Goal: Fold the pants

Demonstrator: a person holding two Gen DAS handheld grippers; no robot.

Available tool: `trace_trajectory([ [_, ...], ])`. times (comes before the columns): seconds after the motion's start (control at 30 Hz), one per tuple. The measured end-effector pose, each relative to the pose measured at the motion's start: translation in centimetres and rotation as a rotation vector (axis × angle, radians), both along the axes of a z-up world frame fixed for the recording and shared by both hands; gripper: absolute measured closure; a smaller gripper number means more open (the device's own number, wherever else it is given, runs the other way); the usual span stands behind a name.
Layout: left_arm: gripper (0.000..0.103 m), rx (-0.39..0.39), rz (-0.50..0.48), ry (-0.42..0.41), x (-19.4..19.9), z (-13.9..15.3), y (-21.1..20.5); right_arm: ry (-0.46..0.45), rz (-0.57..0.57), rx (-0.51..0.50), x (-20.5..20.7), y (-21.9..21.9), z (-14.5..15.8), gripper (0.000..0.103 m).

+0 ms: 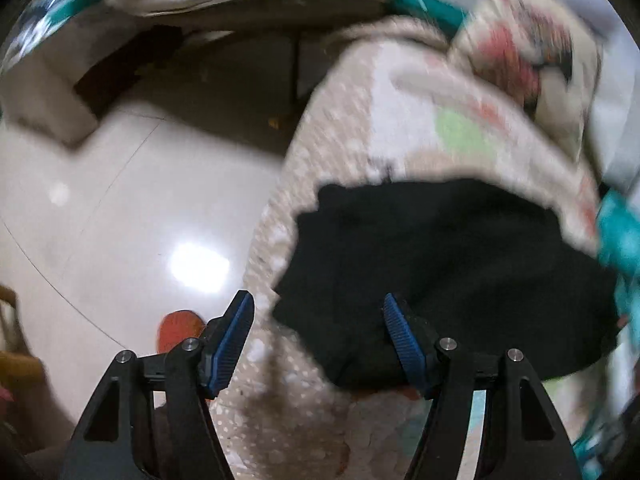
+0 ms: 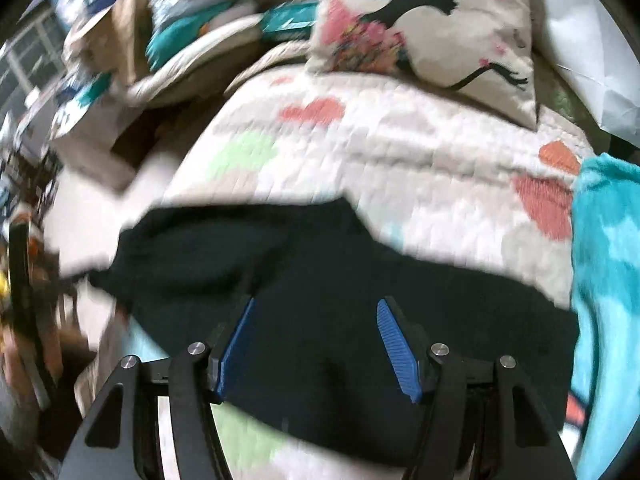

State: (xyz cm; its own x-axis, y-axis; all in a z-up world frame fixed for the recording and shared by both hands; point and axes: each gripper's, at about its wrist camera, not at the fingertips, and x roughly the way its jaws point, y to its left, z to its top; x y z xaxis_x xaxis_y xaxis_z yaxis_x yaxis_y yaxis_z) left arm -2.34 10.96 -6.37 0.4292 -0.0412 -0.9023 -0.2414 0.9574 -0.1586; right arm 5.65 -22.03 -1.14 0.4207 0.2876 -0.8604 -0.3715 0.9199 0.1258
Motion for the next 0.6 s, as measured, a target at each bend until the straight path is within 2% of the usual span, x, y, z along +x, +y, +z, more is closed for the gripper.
trace_trajectory([
  [0.03, 0.036, 0.056, -0.015, 0.032, 0.2, -0.8, -1.1, -0.008, -0.011, 0.006, 1.3, 0.3, -0.1, 0.036],
  [0.17, 0.036, 0.090, -0.020, 0.028, 0.1, -1.0, -1.7, -0.022, 0.007, -0.039, 5.4, 2.6, -1.6, 0.036],
  [0.3, 0.036, 0.046, 0.007, 0.031, 0.2, -1.1, -0.9, 0.000, 0.060, -0.107, 8.4, 4.9, -4.4, 0.036],
  [0.33, 0.036, 0.033, 0.015, 0.031, 0.2, -1.1, -0.7, 0.016, 0.068, -0.119, 8.8, 5.1, -5.1, 0.039],
  [0.37, 0.036, 0.021, 0.028, 0.027, 0.3, -1.0, -0.4, 0.048, 0.085, -0.116, 9.1, 5.4, -5.9, 0.073],
  [0.4, 0.036, 0.017, 0.037, 0.021, 0.6, -0.9, -0.2, 0.070, 0.097, -0.108, 9.3, 5.5, -6.2, 0.089],
  [0.53, 0.036, 0.004, 0.080, 0.011, 1.6, -0.7, 0.5, 0.021, 0.079, -0.159, 10.2, 5.6, -5.5, 0.093],
  [0.6, 0.036, -0.010, 0.092, 0.018, 1.9, -0.8, 0.6, -0.015, 0.028, -0.193, 11.2, 5.0, -5.1, 0.102],
])
